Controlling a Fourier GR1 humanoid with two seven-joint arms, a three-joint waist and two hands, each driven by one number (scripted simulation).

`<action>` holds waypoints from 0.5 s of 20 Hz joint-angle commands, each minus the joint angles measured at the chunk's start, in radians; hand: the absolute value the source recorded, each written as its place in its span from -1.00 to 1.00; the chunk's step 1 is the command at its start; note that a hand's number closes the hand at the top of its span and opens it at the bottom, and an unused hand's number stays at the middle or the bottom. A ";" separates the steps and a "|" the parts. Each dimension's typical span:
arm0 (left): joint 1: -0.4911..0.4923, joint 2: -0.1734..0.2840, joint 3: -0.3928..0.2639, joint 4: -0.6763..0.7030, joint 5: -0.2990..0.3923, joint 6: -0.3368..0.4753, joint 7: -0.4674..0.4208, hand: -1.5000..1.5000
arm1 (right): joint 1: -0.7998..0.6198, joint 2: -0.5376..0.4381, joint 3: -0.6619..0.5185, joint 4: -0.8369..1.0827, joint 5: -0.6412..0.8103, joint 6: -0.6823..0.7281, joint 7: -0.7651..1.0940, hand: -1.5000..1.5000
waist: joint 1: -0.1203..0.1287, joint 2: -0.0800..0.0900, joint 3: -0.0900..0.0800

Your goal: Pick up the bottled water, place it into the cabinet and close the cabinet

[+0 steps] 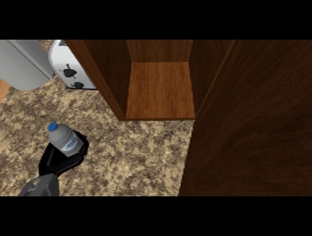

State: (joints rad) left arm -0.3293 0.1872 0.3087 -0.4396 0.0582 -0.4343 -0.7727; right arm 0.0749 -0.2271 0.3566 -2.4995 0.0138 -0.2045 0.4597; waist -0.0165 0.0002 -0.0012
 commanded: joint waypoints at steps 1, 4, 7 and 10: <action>0.021 0.010 -0.036 -0.032 -0.045 -0.011 -0.157 1.00 | 0.036 -0.009 -0.031 -0.112 -0.047 0.019 0.017 -1.00 | 0.003 0.000 0.000; -0.003 -0.013 -0.057 -0.035 -0.079 0.089 -0.197 1.00 | 0.119 -0.003 0.010 -0.132 -0.026 0.029 -0.031 -1.00 | -0.007 -0.001 0.000; 0.047 -0.049 -0.087 -0.082 -0.076 0.056 -0.236 1.00 | 0.123 0.004 -0.036 -0.100 -0.035 0.035 -0.045 -1.00 | 0.005 -0.002 0.001; -0.028 -0.129 -0.082 -0.074 -0.045 0.103 -0.152 1.00 | 0.081 -0.026 -0.117 -0.129 -0.071 0.044 0.009 -1.00 | 0.001 0.000 0.000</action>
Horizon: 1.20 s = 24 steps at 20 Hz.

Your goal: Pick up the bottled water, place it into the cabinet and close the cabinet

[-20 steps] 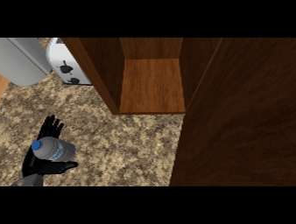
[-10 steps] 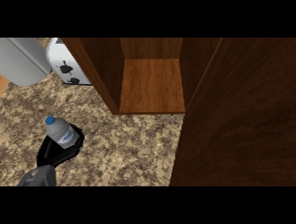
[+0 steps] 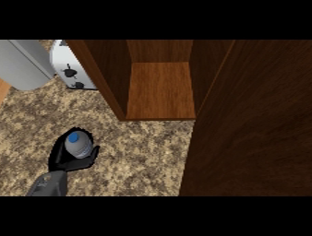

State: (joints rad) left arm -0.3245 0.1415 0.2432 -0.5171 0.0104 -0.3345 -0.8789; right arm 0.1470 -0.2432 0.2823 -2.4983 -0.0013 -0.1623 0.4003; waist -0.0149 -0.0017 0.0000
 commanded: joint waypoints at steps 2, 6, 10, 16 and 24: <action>-0.041 -0.097 -0.026 -0.024 0.002 0.037 -0.016 1.00 | 0.045 -0.028 -0.116 -0.161 -0.093 0.021 0.059 -1.00 | 0.002 0.000 0.000; -0.114 -0.139 -0.093 0.024 0.117 0.075 -0.013 1.00 | 0.070 -0.044 -0.183 -0.119 -0.170 0.077 0.020 -1.00 | -0.008 -0.001 0.000; -0.150 -0.140 -0.205 -0.020 0.212 0.090 0.067 1.00 | 0.078 -0.021 -0.250 -0.080 -0.210 0.102 -0.028 -1.00 | -0.008 -0.005 0.001; -0.238 -0.141 -0.327 -0.080 0.376 0.206 0.166 1.00 | 0.085 0.001 -0.322 -0.027 -0.247 0.154 -0.080 -1.00 | -0.020 -0.003 0.001; -0.237 -0.139 -0.462 -0.204 0.499 0.331 0.251 1.00 | 0.086 -0.002 -0.452 0.052 -0.343 0.231 -0.120 -1.00 | -0.036 -0.008 0.003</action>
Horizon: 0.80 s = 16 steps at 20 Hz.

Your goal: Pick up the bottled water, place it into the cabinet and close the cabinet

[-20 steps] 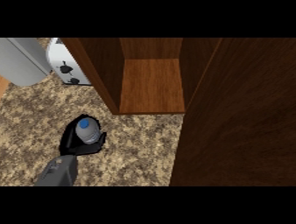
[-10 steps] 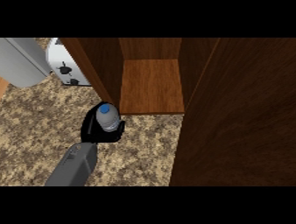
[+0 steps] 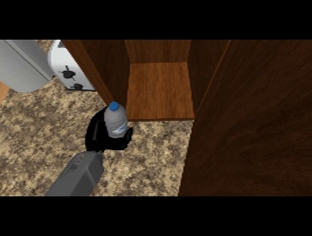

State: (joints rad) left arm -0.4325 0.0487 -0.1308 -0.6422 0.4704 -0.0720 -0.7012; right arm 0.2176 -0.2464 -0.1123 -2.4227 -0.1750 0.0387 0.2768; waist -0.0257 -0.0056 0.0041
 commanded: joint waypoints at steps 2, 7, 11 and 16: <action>-0.175 -0.046 -0.082 -0.090 0.035 0.104 0.106 1.00 | 0.015 0.025 -0.054 0.002 -0.146 0.031 -0.025 -1.00 | -0.026 -0.002 -0.001; -0.200 -0.045 -0.126 -0.103 0.063 0.159 0.102 1.00 | 0.000 0.014 -0.091 0.058 -0.198 0.088 -0.057 -1.00 | -0.054 0.001 0.000; -0.211 -0.045 -0.157 -0.124 0.095 0.249 0.132 1.00 | -0.002 0.001 -0.130 0.083 -0.230 0.111 -0.066 -1.00 | -0.075 0.001 0.000; -0.235 -0.044 -0.179 -0.129 0.088 0.376 0.130 1.00 | -0.019 -0.013 -0.144 0.096 -0.268 0.136 -0.069 -1.00 | -0.095 0.007 -0.001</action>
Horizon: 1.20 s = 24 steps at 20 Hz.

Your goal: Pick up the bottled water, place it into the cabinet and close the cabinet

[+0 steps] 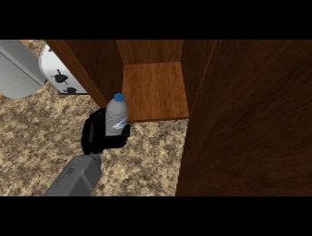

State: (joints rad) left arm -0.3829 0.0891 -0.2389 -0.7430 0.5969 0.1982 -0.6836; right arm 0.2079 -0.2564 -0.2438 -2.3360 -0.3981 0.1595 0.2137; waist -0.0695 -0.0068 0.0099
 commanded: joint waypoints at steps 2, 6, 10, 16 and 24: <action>-0.247 -0.085 -0.092 -0.037 -0.040 0.125 0.103 1.00 | 0.014 -0.039 -0.061 0.008 -0.088 0.045 0.006 -1.00 | -0.062 0.005 -0.007; -0.284 -0.058 -0.082 -0.032 -0.064 0.179 0.143 1.00 | -0.020 -0.053 -0.082 0.034 -0.112 0.055 -0.005 -1.00 | -0.055 0.012 -0.006; -0.276 -0.070 -0.070 -0.013 -0.050 0.258 0.161 1.00 | -0.011 -0.057 -0.090 0.031 -0.161 0.073 0.001 -1.00 | -0.075 0.017 -0.007; -0.259 -0.054 -0.079 0.005 -0.062 0.323 0.135 1.00 | -0.018 -0.069 -0.135 0.063 -0.207 0.094 -0.018 -1.00 | -0.086 0.023 -0.008; -0.246 -0.044 -0.073 0.009 -0.055 0.406 0.119 1.00 | -0.029 -0.103 -0.160 0.071 -0.264 0.111 0.007 -1.00 | -0.108 0.029 -0.010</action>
State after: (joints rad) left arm -0.3429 0.1057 -0.2891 -0.8175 0.5625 0.5704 -0.7191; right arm 0.1833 -0.3417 -0.3793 -2.2696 -0.6245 0.2633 0.2117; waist -0.1246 -0.0023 0.0171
